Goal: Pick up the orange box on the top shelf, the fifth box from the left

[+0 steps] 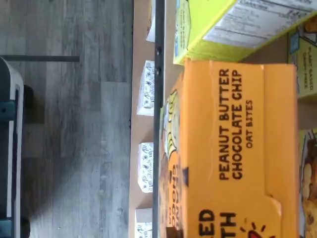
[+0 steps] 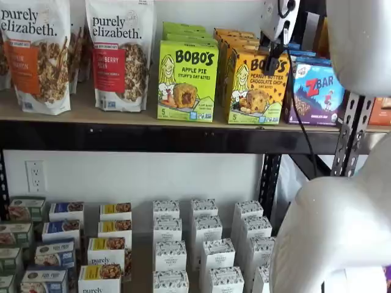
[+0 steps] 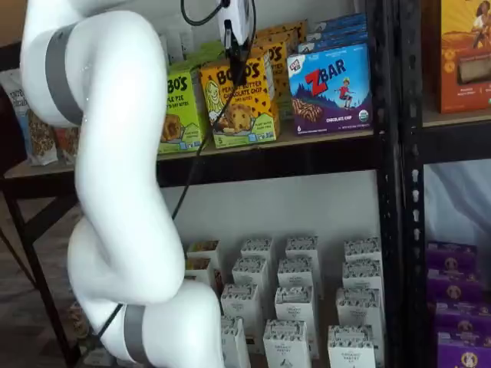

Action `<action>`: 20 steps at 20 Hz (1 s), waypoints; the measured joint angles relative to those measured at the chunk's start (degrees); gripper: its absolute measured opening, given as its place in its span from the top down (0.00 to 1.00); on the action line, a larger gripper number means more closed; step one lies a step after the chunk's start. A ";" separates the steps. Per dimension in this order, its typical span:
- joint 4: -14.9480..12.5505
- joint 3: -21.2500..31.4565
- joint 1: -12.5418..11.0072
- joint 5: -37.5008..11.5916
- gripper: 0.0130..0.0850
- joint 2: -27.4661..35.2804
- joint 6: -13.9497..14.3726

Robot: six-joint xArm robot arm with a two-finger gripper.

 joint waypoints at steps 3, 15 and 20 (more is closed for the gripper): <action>-0.20 -0.05 0.38 0.91 0.89 -0.72 0.41; -2.60 3.89 2.65 3.79 0.89 -8.48 2.33; -2.24 4.37 3.33 6.81 0.89 -11.61 3.27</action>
